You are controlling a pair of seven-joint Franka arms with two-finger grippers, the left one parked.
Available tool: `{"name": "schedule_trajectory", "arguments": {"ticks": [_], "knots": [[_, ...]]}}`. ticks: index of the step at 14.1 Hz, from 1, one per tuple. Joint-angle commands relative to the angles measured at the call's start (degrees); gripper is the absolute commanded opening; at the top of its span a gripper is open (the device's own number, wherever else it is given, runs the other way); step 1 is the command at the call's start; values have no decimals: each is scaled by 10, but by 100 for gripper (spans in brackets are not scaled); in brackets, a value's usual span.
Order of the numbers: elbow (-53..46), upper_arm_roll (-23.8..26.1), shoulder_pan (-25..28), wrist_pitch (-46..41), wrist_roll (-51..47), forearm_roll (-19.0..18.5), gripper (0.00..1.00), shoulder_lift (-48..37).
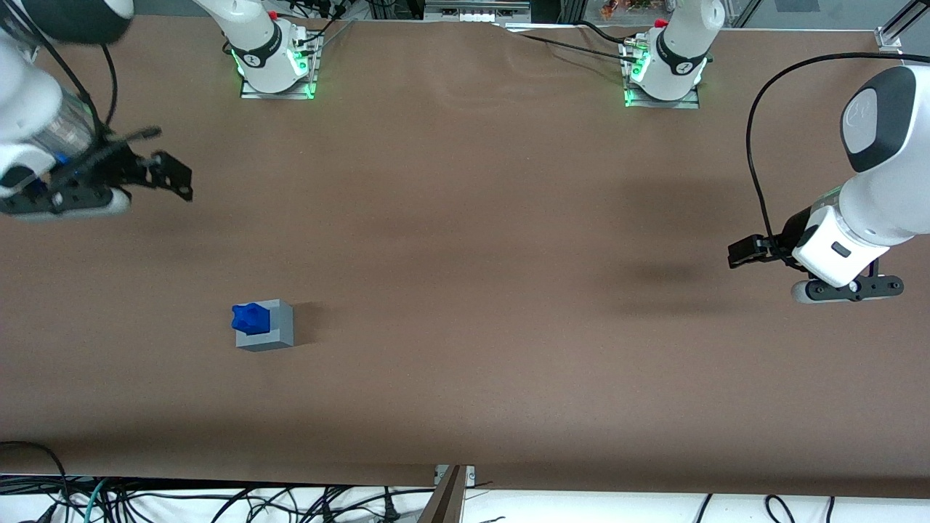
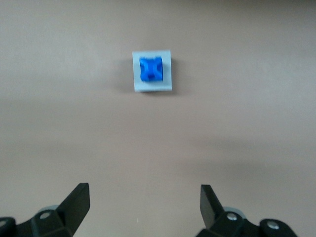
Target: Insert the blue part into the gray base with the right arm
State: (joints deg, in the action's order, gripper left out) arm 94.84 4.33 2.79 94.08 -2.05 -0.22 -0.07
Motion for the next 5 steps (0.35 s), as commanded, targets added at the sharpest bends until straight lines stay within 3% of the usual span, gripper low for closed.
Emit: {"name": "schedule_trajectory", "arguments": {"ticks": [1,5], "knots": [[2,4,-29,-25,6,17,99,-19],[-11,5,-31,-25,6,26,99,-7]]}}
